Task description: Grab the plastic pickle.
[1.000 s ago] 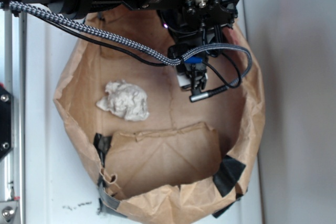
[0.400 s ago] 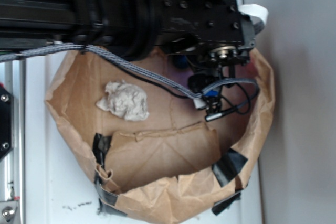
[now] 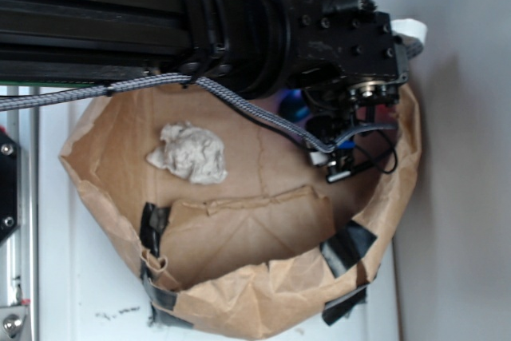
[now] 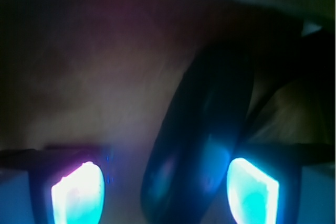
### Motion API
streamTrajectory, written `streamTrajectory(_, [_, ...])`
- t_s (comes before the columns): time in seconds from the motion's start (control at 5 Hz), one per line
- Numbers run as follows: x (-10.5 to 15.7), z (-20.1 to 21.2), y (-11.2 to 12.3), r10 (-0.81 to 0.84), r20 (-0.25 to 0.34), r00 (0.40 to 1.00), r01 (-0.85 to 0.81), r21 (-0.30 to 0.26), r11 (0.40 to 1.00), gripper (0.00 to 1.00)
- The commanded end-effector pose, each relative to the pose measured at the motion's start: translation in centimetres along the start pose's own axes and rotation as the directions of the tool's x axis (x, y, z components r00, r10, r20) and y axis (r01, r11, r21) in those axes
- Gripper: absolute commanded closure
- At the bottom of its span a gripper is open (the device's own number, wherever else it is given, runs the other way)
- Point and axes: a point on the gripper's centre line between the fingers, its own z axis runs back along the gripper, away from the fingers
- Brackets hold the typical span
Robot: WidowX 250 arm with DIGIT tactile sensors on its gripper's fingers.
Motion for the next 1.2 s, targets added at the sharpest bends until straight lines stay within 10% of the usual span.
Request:
streamTrajectory(0.0, [2.6, 1.8, 1.5, 0.014, 0.059, 0.998, -0.012, -0.027, 1.000, 0.00])
streamTrajectory(0.2, [2.7, 1.6, 1.5, 0.009, 0.056, 0.998, -0.007, -0.029, 1.000, 0.00])
streamTrajectory(0.4, [2.6, 1.5, 1.6, 0.030, 0.058, 0.998, -0.029, -0.015, 0.999, 1.00])
streamTrajectory(1.0, [1.3, 3.1, 2.2, 0.062, 0.110, 0.992, -0.060, -0.018, 0.998, 1.00])
